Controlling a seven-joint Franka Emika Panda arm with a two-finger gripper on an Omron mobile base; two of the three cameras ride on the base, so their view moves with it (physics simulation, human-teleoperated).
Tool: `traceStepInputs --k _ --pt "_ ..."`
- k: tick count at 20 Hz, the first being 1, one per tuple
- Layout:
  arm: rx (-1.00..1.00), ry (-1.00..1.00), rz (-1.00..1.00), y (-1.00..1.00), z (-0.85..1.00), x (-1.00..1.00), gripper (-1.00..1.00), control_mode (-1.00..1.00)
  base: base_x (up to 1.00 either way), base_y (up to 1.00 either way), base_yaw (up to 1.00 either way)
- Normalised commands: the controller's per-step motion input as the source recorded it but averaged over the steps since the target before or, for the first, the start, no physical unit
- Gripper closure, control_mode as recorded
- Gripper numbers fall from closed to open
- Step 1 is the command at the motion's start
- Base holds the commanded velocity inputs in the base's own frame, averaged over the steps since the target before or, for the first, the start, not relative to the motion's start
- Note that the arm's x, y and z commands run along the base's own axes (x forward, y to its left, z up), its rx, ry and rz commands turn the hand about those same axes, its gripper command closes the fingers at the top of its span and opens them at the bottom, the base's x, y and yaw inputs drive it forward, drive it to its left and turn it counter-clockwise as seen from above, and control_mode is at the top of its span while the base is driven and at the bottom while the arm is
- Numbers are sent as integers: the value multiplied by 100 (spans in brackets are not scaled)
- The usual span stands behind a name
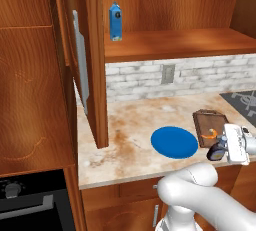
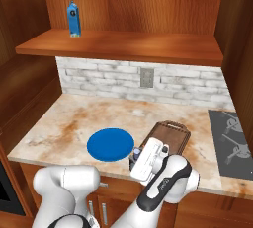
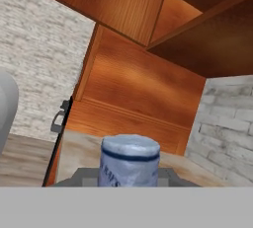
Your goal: Pick the shrimp from the plate and place it on the cutting board. Then pick the condiment bottle from the cabinet and place it next to the cutting board.
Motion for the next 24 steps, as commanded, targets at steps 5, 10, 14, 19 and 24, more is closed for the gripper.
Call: traceStepInputs --k 5,10,14,19,24 --pt "0 -3 0 0 -16 0 100 -100 0 0 0" --pt "0 0 0 0 -2 0 100 -100 0 0 0" --pt "0 0 0 0 0 0 -100 -100 0 0 0" --pt "0 0 0 0 0 0 -100 -100 0 0 0" --pt "0 0 0 0 0 0 -100 -100 0 0 0"
